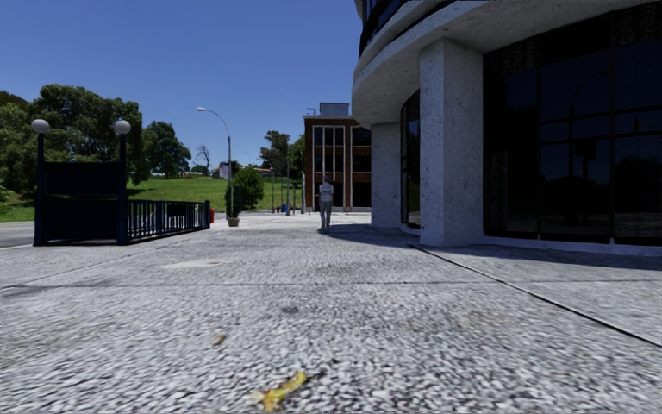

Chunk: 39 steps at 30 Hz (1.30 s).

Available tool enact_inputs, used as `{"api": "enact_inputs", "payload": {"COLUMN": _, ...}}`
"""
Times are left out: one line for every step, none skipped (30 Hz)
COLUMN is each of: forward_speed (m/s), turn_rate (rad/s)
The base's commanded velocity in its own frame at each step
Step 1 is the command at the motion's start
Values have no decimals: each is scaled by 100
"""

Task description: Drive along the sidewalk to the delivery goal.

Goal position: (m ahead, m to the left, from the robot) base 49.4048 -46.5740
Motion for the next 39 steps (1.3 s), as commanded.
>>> {"api": "enact_inputs", "payload": {"forward_speed": 200, "turn_rate": 0}}
{"api": "enact_inputs", "payload": {"forward_speed": 200, "turn_rate": 0}}
{"api": "enact_inputs", "payload": {"forward_speed": 200, "turn_rate": 0}}
{"api": "enact_inputs", "payload": {"forward_speed": 200, "turn_rate": 0}}
{"api": "enact_inputs", "payload": {"forward_speed": 200, "turn_rate": 0}}
{"api": "enact_inputs", "payload": {"forward_speed": 200, "turn_rate": 0}}
{"api": "enact_inputs", "payload": {"forward_speed": 200, "turn_rate": 0}}
{"api": "enact_inputs", "payload": {"forward_speed": 200, "turn_rate": 0}}
{"api": "enact_inputs", "payload": {"forward_speed": 200, "turn_rate": 0}}
{"api": "enact_inputs", "payload": {"forward_speed": 200, "turn_rate": 0}}
{"api": "enact_inputs", "payload": {"forward_speed": 200, "turn_rate": 0}}
{"api": "enact_inputs", "payload": {"forward_speed": 200, "turn_rate": 0}}
{"api": "enact_inputs", "payload": {"forward_speed": 200, "turn_rate": 0}}
{"api": "enact_inputs", "payload": {"forward_speed": 200, "turn_rate": 0}}
{"api": "enact_inputs", "payload": {"forward_speed": 200, "turn_rate": 0}}
{"api": "enact_inputs", "payload": {"forward_speed": 200, "turn_rate": 0}}
{"api": "enact_inputs", "payload": {"forward_speed": 200, "turn_rate": 0}}
{"api": "enact_inputs", "payload": {"forward_speed": 200, "turn_rate": 0}}
{"api": "enact_inputs", "payload": {"forward_speed": 200, "turn_rate": 0}}
{"api": "enact_inputs", "payload": {"forward_speed": 200, "turn_rate": 0}}
{"api": "enact_inputs", "payload": {"forward_speed": 200, "turn_rate": 0}}
{"api": "enact_inputs", "payload": {"forward_speed": 200, "turn_rate": 0}}
{"api": "enact_inputs", "payload": {"forward_speed": 200, "turn_rate": 0}}
{"api": "enact_inputs", "payload": {"forward_speed": 200, "turn_rate": 0}}
{"api": "enact_inputs", "payload": {"forward_speed": 200, "turn_rate": 0}}
{"api": "enact_inputs", "payload": {"forward_speed": 200, "turn_rate": 0}}
{"api": "enact_inputs", "payload": {"forward_speed": 200, "turn_rate": 0}}
{"api": "enact_inputs", "payload": {"forward_speed": 200, "turn_rate": 0}}
{"api": "enact_inputs", "payload": {"forward_speed": 200, "turn_rate": 0}}
{"api": "enact_inputs", "payload": {"forward_speed": 200, "turn_rate": 0}}
{"api": "enact_inputs", "payload": {"forward_speed": 200, "turn_rate": 0}}
{"api": "enact_inputs", "payload": {"forward_speed": 200, "turn_rate": 0}}
{"api": "enact_inputs", "payload": {"forward_speed": 200, "turn_rate": 0}}
{"api": "enact_inputs", "payload": {"forward_speed": 200, "turn_rate": 0}}
{"api": "enact_inputs", "payload": {"forward_speed": 200, "turn_rate": 0}}
{"api": "enact_inputs", "payload": {"forward_speed": 200, "turn_rate": 0}}
{"api": "enact_inputs", "payload": {"forward_speed": 200, "turn_rate": 0}}
{"api": "enact_inputs", "payload": {"forward_speed": 200, "turn_rate": 0}}
{"api": "enact_inputs", "payload": {"forward_speed": 200, "turn_rate": 0}}
